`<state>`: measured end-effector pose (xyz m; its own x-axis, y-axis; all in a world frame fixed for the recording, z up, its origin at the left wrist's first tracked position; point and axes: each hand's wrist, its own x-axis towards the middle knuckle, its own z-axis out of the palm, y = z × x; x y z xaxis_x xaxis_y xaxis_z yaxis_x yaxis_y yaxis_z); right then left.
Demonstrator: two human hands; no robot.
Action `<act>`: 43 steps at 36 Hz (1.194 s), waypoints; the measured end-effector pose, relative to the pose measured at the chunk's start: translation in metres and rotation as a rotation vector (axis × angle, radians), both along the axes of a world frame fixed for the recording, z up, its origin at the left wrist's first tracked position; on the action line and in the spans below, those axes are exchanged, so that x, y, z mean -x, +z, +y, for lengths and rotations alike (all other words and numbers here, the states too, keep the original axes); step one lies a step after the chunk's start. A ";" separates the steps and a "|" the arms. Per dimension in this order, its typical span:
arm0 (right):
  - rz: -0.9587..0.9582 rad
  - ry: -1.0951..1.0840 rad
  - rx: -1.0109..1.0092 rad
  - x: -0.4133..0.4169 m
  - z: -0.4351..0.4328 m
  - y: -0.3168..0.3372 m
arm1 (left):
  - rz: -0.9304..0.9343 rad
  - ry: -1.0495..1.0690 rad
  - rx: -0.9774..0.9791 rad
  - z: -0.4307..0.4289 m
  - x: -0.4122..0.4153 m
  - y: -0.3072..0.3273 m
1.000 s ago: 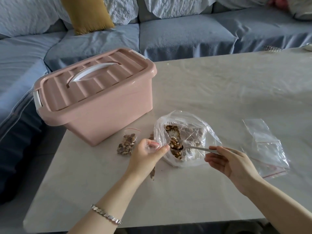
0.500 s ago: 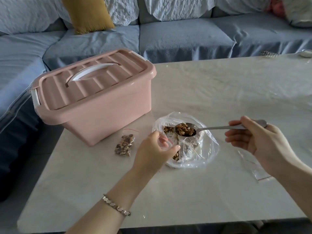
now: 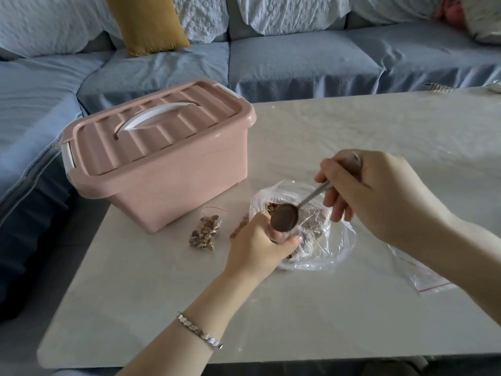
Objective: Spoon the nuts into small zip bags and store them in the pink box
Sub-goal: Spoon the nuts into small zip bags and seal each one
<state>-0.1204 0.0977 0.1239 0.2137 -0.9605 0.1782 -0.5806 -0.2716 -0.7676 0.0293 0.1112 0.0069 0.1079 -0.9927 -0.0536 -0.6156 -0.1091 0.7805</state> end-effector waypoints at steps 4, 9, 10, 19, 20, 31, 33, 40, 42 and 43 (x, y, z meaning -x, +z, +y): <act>0.047 0.041 0.115 0.003 0.008 0.009 | 0.007 0.042 0.039 0.002 -0.005 -0.003; -0.136 -0.051 0.029 0.026 0.003 -0.016 | 0.087 0.115 0.028 0.013 -0.018 -0.006; -0.180 -0.073 -0.016 0.030 0.003 -0.028 | 0.081 0.119 0.013 0.015 -0.020 -0.006; -0.016 -0.050 -0.122 0.032 0.019 -0.100 | -0.035 -0.048 -0.282 0.021 -0.019 -0.010; -0.003 -0.039 -0.119 0.032 0.020 -0.100 | -0.029 -0.063 -0.299 0.021 -0.018 -0.010; -0.340 -0.226 -0.388 0.037 0.021 -0.121 | 0.207 0.007 -0.240 0.011 -0.005 -0.016; -0.439 -0.263 -0.471 0.034 0.019 -0.126 | 0.239 0.031 -0.206 0.010 -0.004 -0.018; -0.768 -0.402 -0.696 0.031 0.017 -0.132 | 0.296 0.069 -0.187 0.011 -0.011 -0.024; -0.843 -0.425 -0.722 0.034 0.018 -0.132 | 0.277 0.078 -0.170 0.013 -0.017 -0.023; -0.870 -0.431 -0.731 0.036 0.019 -0.132 | 0.255 0.075 -0.157 0.014 -0.019 -0.024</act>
